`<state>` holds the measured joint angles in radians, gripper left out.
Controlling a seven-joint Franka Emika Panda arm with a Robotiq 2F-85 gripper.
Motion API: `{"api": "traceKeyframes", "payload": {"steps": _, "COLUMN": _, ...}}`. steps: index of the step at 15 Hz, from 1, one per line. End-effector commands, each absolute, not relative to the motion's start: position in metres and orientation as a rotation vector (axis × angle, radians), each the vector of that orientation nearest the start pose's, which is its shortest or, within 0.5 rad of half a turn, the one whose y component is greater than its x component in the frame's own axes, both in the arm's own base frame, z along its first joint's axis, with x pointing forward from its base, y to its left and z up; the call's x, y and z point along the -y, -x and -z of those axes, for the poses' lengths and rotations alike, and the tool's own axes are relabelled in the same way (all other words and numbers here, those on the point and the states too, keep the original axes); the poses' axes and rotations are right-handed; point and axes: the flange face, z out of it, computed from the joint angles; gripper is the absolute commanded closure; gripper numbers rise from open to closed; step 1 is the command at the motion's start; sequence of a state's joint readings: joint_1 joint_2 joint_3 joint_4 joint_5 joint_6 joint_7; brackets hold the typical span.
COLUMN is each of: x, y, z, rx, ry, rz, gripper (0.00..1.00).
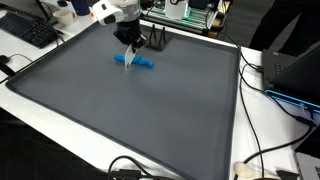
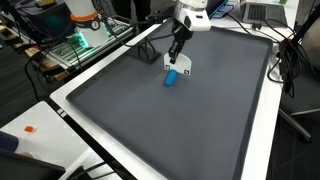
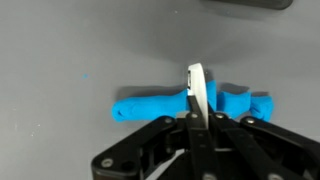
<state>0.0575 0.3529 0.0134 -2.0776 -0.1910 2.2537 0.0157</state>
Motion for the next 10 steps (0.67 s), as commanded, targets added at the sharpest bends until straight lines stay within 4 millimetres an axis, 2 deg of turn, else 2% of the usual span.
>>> {"api": "traceKeyframes", "payload": {"steps": 1, "x": -0.0308, "y": -0.5637, "z": -0.2238, "rx": 0.339, "ry": 3.277, "rz": -0.275, "gripper": 0.99}}
{"api": "traceKeyframes", "payload": {"steps": 10, "x": -0.0262, "y": -0.5539, "z": -0.2172, "rx": 0.334, "ry": 3.252, "rz": -0.372, "gripper": 0.99}}
